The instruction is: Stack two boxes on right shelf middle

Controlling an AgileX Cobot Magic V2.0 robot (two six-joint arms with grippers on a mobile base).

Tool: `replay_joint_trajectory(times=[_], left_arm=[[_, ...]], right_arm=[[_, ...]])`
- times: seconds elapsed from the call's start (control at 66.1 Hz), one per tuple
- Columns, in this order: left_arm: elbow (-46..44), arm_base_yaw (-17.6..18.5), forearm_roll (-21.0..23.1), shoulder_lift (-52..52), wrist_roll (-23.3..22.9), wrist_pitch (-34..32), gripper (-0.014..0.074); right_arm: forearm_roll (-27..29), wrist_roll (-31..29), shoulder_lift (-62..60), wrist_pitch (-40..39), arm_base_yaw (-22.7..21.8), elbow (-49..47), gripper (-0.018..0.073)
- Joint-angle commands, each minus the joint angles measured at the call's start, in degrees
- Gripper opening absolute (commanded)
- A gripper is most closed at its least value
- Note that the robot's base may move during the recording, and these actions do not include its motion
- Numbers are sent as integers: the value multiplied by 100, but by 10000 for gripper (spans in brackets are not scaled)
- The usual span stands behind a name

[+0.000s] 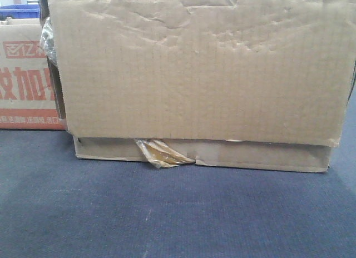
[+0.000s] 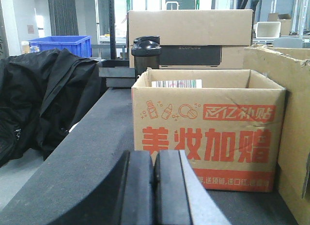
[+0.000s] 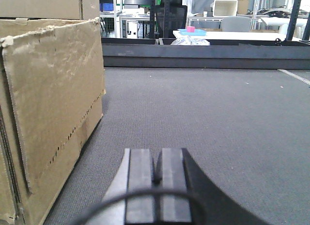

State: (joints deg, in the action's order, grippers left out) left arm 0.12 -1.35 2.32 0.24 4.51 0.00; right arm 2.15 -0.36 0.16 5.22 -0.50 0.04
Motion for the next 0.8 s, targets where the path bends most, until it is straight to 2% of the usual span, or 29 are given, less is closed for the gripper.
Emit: replay_joint_trajectory(times=[0.0, 0.787], left_arm=[[-12, 39, 15, -24, 6, -107, -111], [-12, 38, 15, -24, 6, -248, -111]], right_arm=[[-21, -14, -16, -100, -37, -4, -162], [-21, -14, -16, -273, -37, -4, -162]])
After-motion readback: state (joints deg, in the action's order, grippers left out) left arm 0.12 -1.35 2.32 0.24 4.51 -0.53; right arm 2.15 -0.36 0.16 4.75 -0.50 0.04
